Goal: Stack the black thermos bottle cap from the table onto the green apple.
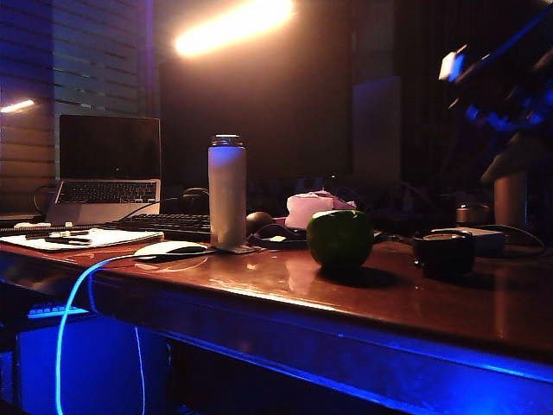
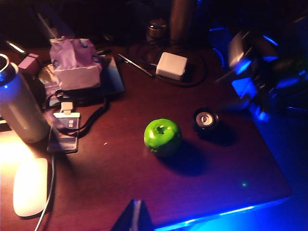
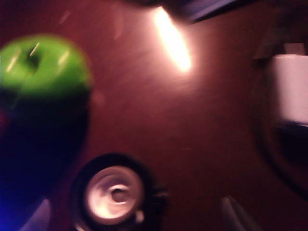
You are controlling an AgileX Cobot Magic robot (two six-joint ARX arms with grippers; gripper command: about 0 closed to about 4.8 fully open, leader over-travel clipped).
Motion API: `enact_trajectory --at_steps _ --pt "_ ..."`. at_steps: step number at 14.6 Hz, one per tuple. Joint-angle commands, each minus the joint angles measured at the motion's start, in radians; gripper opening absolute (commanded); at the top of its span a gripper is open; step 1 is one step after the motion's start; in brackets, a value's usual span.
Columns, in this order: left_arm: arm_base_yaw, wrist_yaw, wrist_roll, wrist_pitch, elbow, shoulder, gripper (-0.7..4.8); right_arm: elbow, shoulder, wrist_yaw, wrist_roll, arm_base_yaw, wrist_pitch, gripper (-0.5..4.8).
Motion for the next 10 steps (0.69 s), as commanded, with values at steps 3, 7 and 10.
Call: enact_trajectory --at_steps 3,7,10 --pt "0.0 0.005 0.001 0.014 0.006 -0.003 -0.04 0.004 0.089 0.105 -0.292 0.08 -0.026 4.79" --pt "0.0 0.006 -0.002 0.013 0.006 -0.003 -0.04 0.005 0.124 0.16 -0.364 0.08 0.009 4.79" --pt "0.0 0.042 -0.002 0.014 0.006 -0.003 -0.04 0.008 0.154 0.159 -0.38 0.08 0.068 4.79"
